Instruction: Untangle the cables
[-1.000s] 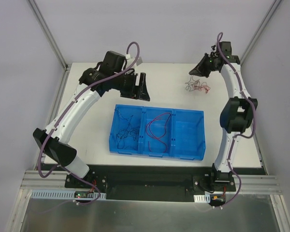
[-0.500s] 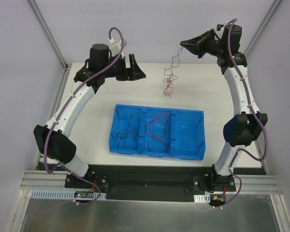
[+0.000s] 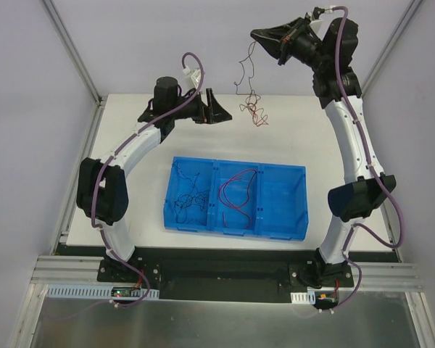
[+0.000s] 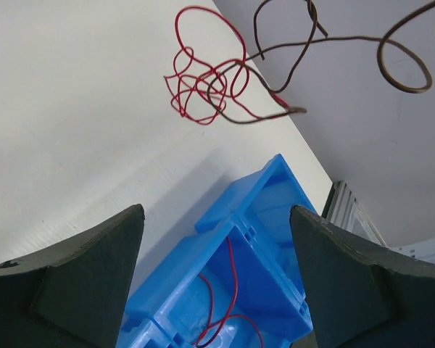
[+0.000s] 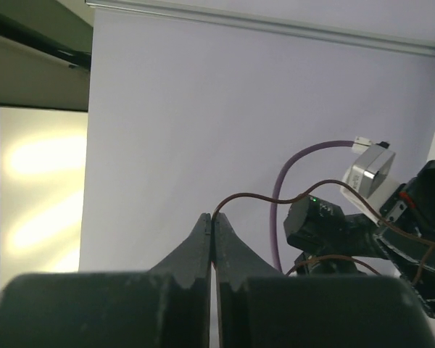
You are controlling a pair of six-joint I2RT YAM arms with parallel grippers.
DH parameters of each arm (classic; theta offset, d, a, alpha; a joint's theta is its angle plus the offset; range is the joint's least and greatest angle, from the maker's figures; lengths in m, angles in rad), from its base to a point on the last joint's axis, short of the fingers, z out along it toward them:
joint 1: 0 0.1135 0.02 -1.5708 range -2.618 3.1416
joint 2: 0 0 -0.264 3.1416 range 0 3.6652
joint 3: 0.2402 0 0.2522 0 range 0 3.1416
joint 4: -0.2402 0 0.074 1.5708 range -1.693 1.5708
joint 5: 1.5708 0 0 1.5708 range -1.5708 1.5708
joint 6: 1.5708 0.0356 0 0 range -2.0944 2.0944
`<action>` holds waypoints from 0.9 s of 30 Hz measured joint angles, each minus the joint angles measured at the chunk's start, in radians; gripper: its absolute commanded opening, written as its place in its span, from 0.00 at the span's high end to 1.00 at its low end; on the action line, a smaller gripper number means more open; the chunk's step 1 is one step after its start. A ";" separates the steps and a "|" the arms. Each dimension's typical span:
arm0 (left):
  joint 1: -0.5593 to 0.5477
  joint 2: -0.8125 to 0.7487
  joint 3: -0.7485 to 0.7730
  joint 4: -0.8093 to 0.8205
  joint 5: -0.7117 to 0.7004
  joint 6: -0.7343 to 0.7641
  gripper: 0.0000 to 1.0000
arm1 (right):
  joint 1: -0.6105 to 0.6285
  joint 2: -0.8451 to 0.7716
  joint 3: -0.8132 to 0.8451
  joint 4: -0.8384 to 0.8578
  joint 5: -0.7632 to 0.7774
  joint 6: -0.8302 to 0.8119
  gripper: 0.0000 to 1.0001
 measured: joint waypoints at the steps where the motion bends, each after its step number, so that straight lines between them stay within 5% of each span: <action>1: 0.000 0.000 -0.018 0.032 0.008 0.001 0.17 | 0.009 0.000 0.001 0.005 0.008 0.012 0.99; 8: 0.000 0.023 -0.078 0.203 0.035 0.018 0.16 | 0.047 0.006 0.051 0.017 0.071 0.061 1.00; 16: -0.001 0.172 -0.077 0.430 0.118 -0.089 0.29 | 0.098 0.006 0.107 0.032 0.131 0.099 1.00; 25: -0.002 0.331 -0.029 0.668 0.130 -0.316 0.96 | 0.140 0.005 0.113 0.042 0.157 0.114 0.99; 27: 0.000 0.329 -0.029 0.640 0.119 -0.312 1.00 | 0.138 0.005 0.113 0.042 0.158 0.112 1.00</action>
